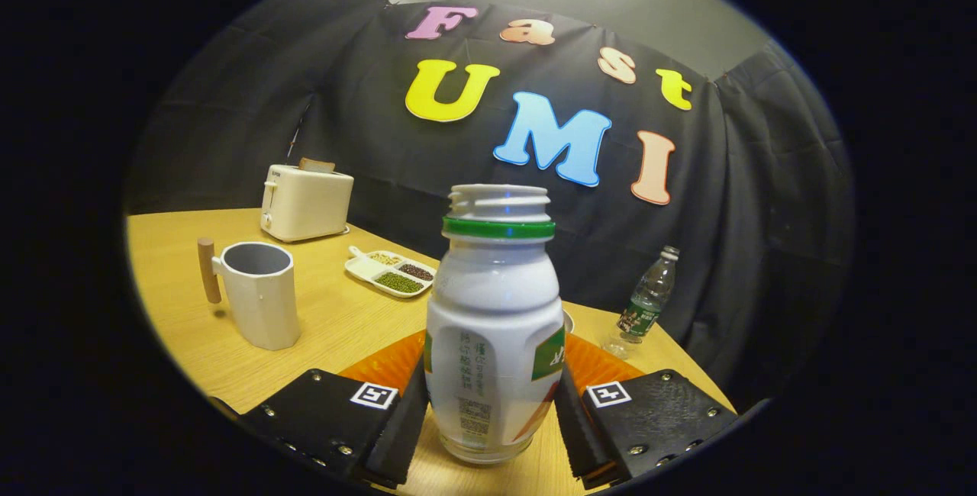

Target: Take the bottle from table, then pour the juice into the cup, finally place the bottle on the coaster

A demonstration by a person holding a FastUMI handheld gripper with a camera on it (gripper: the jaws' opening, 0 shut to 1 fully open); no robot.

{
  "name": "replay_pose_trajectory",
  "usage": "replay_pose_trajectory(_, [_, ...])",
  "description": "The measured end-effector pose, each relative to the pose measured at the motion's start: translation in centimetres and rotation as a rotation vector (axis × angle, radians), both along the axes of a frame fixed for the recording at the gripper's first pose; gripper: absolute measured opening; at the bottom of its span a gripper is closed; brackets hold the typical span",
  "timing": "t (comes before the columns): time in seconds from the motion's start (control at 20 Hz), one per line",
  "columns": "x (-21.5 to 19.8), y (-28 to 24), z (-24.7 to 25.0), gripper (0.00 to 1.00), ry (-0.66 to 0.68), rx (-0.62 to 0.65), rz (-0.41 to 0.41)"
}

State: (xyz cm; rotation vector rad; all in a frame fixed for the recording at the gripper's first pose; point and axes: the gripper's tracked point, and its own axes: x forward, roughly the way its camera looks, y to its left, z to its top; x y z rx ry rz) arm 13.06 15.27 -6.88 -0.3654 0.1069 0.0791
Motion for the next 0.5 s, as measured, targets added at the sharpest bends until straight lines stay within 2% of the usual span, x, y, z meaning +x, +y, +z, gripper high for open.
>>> replay_pose_trajectory(0.5, [1.5,2.9,1.8,0.75,-0.005,-0.224,0.066])
